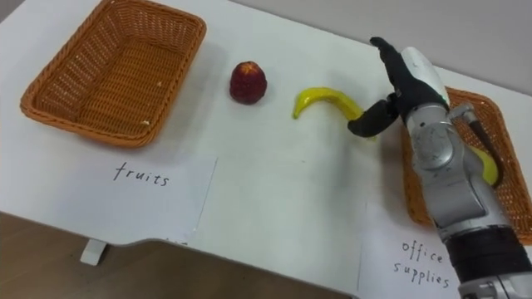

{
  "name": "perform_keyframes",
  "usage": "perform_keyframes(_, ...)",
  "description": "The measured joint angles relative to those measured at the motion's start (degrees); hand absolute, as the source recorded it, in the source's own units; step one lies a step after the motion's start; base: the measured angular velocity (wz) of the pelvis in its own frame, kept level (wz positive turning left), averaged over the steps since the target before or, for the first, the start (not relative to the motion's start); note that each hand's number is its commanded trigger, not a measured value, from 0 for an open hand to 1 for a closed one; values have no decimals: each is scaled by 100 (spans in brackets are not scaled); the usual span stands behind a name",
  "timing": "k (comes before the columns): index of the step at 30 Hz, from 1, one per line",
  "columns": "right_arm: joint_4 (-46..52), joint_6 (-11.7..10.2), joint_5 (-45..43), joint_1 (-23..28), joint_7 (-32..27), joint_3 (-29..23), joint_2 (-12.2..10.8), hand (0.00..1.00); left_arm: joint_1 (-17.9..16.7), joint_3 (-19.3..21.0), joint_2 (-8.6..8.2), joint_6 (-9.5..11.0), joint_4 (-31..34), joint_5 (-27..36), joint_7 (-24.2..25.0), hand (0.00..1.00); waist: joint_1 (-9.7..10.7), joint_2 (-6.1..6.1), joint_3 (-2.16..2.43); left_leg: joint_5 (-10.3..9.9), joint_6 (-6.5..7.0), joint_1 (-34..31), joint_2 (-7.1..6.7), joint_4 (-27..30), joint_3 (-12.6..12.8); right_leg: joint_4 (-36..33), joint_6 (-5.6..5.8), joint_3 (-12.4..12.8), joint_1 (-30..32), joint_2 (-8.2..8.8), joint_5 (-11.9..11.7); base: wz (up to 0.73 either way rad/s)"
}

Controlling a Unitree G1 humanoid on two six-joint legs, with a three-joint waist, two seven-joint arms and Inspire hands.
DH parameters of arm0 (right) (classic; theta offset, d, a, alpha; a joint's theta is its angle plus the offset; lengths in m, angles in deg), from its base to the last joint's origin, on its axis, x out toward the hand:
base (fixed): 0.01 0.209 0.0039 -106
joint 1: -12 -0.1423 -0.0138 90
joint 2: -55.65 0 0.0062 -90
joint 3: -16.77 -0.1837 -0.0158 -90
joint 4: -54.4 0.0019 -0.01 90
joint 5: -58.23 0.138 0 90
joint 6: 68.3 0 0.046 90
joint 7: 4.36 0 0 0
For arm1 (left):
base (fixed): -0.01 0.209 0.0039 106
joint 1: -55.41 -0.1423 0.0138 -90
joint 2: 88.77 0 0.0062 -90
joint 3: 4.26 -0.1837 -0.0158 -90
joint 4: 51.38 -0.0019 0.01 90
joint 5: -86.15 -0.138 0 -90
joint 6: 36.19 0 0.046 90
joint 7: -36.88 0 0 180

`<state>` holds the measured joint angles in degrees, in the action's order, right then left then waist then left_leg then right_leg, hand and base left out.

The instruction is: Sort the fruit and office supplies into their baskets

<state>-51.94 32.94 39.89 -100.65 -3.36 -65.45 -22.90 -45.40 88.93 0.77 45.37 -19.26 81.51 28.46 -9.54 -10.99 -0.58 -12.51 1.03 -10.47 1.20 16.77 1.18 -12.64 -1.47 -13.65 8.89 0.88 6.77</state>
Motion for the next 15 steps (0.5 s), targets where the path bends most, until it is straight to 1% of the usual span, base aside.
perform_keyframes(7, 282, -3, -88, 0, -91, 0, 1, 0, -1, -3, 0, 2, -14, 9, 0, 0, -2, -1, 1, 0, 0, 1, 0, 9, -3, 0, 0, -19, -12, 2, 0, 0)
perform_keyframes(15, 313, 4, -483, 0, -119, 54, 2, 0, -1, -1, -2, -2, -15, 3, 9, 0, -61, -18, 2, 4, -3, 7, -3, 12, -22, -5, 0, -63, -25, 7, 0, 0)
